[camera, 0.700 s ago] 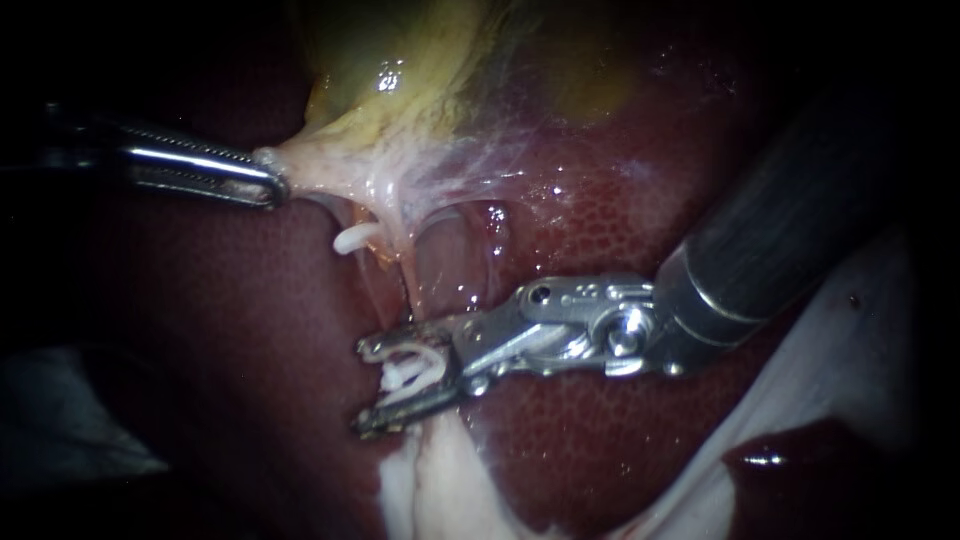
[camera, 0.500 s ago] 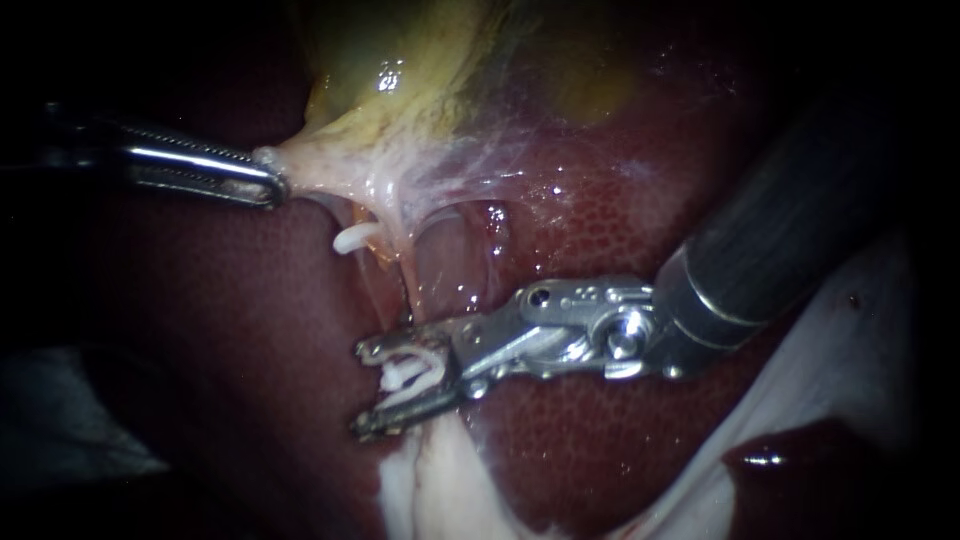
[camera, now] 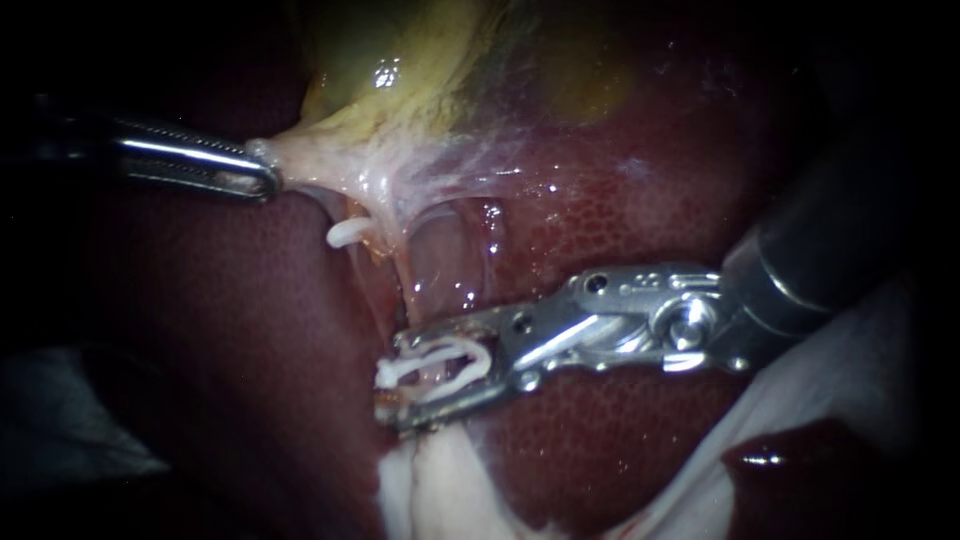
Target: Clipping second clip right tube
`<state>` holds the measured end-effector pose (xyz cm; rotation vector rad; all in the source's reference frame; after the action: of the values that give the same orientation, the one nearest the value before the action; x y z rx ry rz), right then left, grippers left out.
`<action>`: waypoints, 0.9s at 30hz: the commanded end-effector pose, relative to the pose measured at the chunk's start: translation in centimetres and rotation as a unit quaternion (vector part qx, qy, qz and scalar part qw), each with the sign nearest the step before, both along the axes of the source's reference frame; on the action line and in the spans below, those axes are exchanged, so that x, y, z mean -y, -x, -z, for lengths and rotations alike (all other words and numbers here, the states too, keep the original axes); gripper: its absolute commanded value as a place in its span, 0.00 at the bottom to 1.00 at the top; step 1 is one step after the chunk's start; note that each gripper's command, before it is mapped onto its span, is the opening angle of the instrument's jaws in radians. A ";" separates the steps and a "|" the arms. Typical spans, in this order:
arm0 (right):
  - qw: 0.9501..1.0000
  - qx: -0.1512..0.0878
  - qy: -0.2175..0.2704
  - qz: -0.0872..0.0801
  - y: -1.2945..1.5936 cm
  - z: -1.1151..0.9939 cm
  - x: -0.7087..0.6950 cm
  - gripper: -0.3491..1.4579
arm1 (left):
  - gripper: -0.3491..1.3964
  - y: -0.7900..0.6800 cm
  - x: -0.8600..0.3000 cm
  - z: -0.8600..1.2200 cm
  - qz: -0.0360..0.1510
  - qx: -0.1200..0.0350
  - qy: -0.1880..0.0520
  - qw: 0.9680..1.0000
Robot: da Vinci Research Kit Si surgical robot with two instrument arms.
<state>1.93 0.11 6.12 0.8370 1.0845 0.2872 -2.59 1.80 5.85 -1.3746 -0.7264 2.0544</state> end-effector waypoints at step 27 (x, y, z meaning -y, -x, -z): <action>0.999 0.002 -0.032 -0.027 0.25 -0.39 -0.31 0.47 | 0.00 0.02 0.04 -0.02 0.001 -0.001 0.002 1.000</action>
<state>1.68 0.43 6.53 0.8643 1.1006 0.3709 -2.62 1.76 5.87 -1.3758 -0.7194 2.0577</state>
